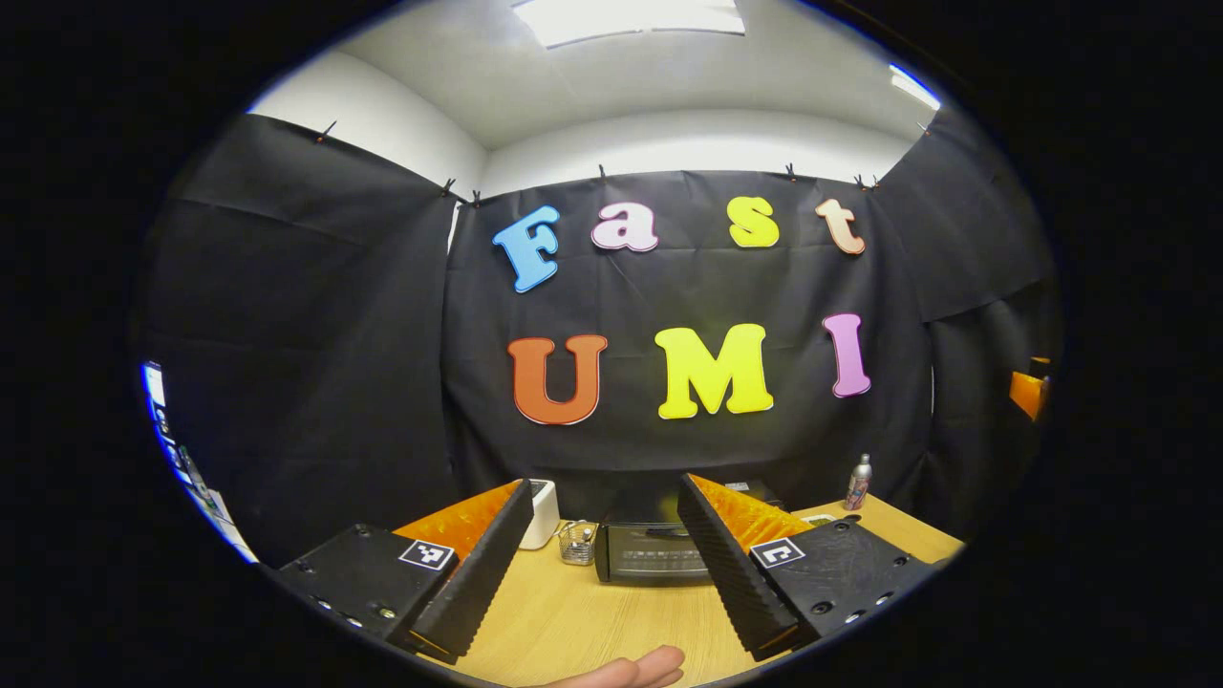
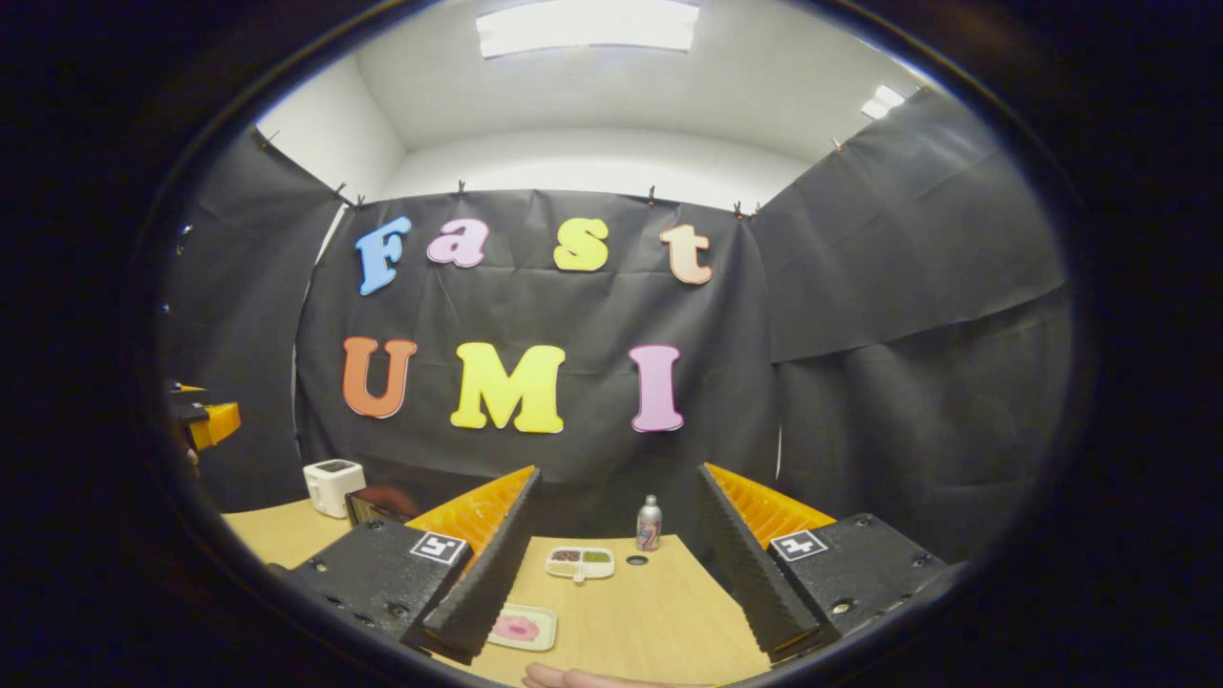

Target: Open the electric oven with the left hand, put the food in, and close the electric oven.

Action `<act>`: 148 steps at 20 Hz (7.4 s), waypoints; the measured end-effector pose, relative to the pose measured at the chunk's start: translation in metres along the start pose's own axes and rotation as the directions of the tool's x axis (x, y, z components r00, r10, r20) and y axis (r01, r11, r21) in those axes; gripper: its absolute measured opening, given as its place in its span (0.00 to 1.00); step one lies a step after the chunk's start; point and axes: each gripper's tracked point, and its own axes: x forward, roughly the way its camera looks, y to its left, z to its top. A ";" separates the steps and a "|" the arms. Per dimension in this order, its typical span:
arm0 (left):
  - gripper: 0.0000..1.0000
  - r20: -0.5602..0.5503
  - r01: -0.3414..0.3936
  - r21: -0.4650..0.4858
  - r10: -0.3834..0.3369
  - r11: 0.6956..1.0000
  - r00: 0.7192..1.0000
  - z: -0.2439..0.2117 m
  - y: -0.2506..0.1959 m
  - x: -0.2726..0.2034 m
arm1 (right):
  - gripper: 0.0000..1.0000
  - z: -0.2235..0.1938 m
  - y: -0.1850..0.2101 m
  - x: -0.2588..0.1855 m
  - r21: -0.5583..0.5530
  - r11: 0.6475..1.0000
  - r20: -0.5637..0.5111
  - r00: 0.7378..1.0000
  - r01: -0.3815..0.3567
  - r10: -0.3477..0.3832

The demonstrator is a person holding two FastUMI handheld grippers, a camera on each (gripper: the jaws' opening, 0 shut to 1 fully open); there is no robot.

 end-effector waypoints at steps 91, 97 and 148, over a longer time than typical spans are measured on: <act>0.95 -0.616 0.218 -0.117 -0.243 0.969 0.749 -0.362 -0.102 0.061 | 0.96 -0.063 -0.039 -0.007 -0.031 1.000 -0.203 0.979 -0.003 -0.004; 0.95 -0.591 0.231 -0.160 -0.281 0.960 0.756 -0.345 -0.103 0.055 | 1.00 -0.080 -0.030 0.010 -0.050 0.998 -0.260 0.966 -0.023 0.009; 0.95 -0.128 0.112 -0.045 -0.117 0.993 0.985 -0.103 0.009 -0.045 | 0.04 -0.382 0.056 0.098 0.632 0.760 -0.773 0.190 0.149 0.605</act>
